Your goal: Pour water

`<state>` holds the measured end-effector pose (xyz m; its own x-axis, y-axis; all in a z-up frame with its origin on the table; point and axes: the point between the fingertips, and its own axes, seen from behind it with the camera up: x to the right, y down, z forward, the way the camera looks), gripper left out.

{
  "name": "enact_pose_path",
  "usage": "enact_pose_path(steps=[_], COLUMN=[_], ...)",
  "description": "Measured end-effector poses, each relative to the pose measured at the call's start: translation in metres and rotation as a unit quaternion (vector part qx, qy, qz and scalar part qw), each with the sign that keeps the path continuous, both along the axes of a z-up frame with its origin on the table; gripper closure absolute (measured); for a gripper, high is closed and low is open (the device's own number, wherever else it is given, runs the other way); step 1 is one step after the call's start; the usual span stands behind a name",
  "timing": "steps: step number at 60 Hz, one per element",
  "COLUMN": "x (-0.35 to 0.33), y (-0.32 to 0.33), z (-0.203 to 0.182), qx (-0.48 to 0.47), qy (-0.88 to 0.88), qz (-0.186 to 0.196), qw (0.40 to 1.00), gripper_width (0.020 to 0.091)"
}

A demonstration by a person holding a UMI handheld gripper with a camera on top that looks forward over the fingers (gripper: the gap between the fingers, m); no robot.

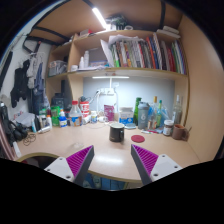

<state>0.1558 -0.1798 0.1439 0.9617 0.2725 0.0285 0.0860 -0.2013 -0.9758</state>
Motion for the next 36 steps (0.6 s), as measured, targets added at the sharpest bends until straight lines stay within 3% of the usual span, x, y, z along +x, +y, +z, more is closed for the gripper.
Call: enact_pose_path(steps=[23, 27, 28, 36], x=[-0.019, -0.038, -0.045, -0.096], y=[-0.008, -0.016, -0.018, -0.025], z=[0.011, 0.011, 0.010, -0.001], qx=[0.011, 0.016, 0.016, 0.025], qy=[-0.002, -0.005, -0.008, -0.036], qz=[0.013, 0.038, 0.047, 0.100], qw=[1.000, 0.999, 0.999, 0.994], gripper_width=[0.0275, 0.0249, 0.0276, 0.0277])
